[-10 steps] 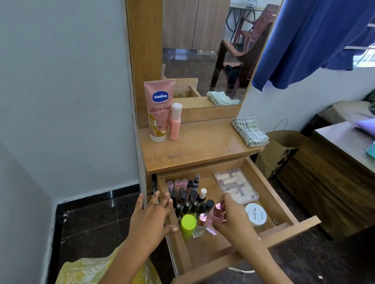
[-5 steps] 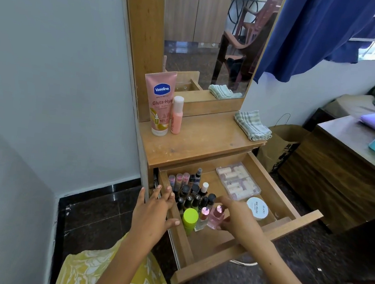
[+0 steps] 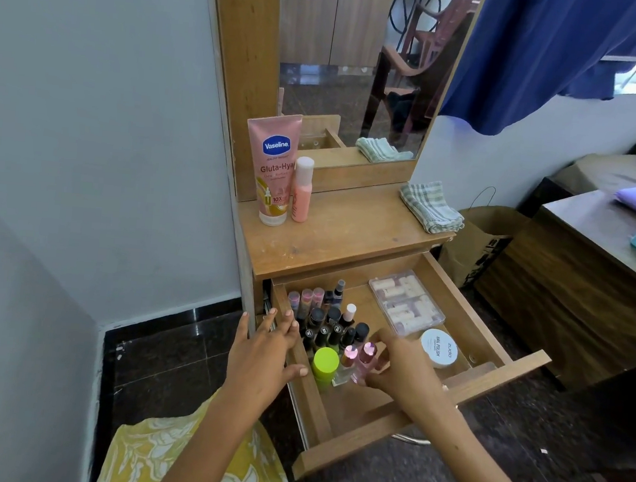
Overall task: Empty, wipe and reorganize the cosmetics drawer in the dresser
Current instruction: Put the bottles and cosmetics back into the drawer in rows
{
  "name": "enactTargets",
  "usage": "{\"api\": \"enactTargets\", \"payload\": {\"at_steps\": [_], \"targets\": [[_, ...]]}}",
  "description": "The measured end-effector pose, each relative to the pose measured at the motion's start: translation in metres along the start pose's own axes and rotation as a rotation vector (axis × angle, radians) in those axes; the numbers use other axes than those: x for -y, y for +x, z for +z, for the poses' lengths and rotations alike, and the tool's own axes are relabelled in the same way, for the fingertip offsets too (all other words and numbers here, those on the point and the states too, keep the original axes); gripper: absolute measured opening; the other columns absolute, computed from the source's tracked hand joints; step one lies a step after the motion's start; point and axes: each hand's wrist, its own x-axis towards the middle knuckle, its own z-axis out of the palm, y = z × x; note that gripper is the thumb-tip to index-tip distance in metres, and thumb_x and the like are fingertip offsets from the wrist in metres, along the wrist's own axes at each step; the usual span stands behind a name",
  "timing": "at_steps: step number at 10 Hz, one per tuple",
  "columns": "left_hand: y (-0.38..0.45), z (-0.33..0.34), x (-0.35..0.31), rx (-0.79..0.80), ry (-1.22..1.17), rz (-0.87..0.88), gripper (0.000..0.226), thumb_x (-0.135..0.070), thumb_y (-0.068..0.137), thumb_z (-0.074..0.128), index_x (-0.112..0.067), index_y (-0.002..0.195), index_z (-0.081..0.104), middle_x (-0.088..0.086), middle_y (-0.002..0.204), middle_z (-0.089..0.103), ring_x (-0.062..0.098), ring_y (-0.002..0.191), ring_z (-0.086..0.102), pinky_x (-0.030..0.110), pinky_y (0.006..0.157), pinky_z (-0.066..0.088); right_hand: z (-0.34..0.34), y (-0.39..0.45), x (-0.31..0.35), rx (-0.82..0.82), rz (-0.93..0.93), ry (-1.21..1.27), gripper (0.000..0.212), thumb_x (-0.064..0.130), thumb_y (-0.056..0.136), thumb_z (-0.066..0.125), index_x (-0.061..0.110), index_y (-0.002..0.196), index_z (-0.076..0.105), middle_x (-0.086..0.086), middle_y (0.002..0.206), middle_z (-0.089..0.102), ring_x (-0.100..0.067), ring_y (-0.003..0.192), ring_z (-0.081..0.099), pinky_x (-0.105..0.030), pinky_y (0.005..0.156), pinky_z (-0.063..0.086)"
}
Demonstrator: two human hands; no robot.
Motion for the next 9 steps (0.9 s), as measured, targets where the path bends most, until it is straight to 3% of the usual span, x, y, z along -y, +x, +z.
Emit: {"api": "enactTargets", "payload": {"at_steps": [1,3,7,9], "targets": [[0.000,0.001,0.000,-0.001,0.004,0.000,0.070,-0.054,0.091,0.046,-0.027,0.149,0.019,-0.008,0.158,0.004,0.014,0.145,-0.002,0.048,0.113,-0.009,-0.006,0.004,-0.001,0.075,-0.037,-0.067,0.049,0.017,0.069,0.080,0.025,0.111,0.055,0.005,0.089,0.067,-0.010,0.069,0.058,-0.026,0.064,0.052],[0.000,0.002,0.000,-0.009,0.004,0.000,0.070,-0.055,0.090,0.046,-0.027,0.149,0.020,-0.008,0.158,0.005,0.014,0.145,-0.002,0.048,0.114,-0.009,-0.011,0.008,0.000,0.078,-0.080,-0.059,0.049,0.015,0.074,0.077,0.028,0.116,0.056,0.004,0.095,0.059,-0.015,0.072,0.059,-0.036,0.071,0.056],[0.001,0.001,0.000,-0.001,-0.002,-0.003,0.069,-0.054,0.090,0.047,-0.027,0.149,0.021,-0.008,0.158,0.005,0.014,0.145,-0.002,0.048,0.114,-0.009,-0.015,0.006,0.006,0.071,-0.137,-0.040,0.042,0.008,0.073,0.077,0.022,0.110,0.064,0.002,0.100,0.061,-0.018,0.082,0.063,-0.036,0.073,0.054],[0.001,0.001,0.000,0.003,-0.002,-0.007,0.070,-0.054,0.090,0.048,-0.027,0.148,0.022,-0.008,0.158,0.006,0.014,0.145,-0.002,0.048,0.113,-0.010,-0.028,0.003,0.004,0.058,-0.108,-0.180,0.054,-0.003,0.079,0.061,0.030,0.120,0.048,0.012,0.101,0.062,-0.012,0.086,0.061,-0.035,0.074,0.056]]}}
